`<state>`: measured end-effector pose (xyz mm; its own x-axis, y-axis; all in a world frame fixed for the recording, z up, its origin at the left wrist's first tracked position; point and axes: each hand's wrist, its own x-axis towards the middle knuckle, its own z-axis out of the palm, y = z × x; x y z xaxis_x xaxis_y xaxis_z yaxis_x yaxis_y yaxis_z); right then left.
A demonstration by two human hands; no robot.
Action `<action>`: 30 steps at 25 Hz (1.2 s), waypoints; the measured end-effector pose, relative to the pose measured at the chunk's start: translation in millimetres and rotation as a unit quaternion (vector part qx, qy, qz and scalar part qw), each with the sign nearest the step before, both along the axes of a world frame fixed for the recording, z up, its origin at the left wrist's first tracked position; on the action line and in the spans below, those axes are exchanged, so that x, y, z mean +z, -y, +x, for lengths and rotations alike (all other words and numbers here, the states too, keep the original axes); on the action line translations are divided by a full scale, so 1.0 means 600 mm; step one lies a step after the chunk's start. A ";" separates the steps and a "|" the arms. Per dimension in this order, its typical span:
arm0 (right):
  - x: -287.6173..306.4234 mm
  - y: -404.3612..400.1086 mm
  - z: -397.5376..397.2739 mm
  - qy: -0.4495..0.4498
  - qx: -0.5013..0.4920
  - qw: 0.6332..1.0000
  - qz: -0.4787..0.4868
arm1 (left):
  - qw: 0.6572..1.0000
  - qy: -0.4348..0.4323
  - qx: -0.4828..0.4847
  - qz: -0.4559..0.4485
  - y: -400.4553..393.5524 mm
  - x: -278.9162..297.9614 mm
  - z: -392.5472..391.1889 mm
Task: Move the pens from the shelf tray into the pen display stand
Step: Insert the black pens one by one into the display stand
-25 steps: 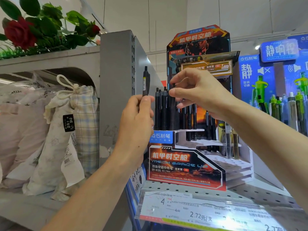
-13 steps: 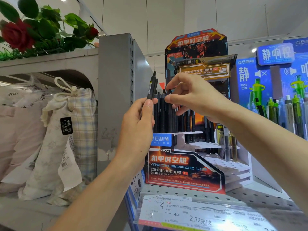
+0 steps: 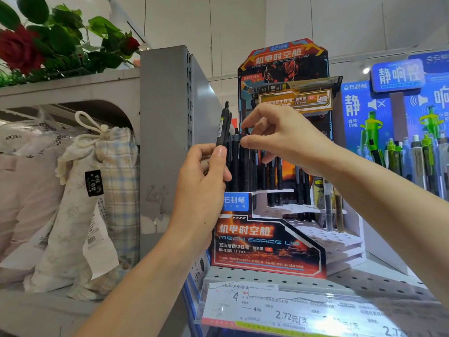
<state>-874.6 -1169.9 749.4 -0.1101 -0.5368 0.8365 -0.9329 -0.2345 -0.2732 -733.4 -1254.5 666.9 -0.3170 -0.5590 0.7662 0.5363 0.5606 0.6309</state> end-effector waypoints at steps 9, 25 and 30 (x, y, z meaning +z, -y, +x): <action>0.002 -0.030 0.022 0.137 0.172 0.976 0.003 | 0.999 -0.010 -0.046 -0.018 -0.011 0.010 -0.015; 0.011 -0.058 -0.042 0.249 0.151 0.956 -0.033 | 0.980 0.145 -0.115 -0.078 -0.035 -0.068 -0.037; 0.006 -0.049 -0.055 0.224 0.099 0.969 -0.028 | 0.973 0.169 -0.102 -0.122 -0.051 -0.077 -0.038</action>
<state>-907.8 -1140.8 753.0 -0.3674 -0.5402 0.7571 -0.6590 -0.4233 -0.6218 -756.4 -1223.7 620.5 -0.6590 -0.2714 0.7014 0.4382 0.6195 0.6513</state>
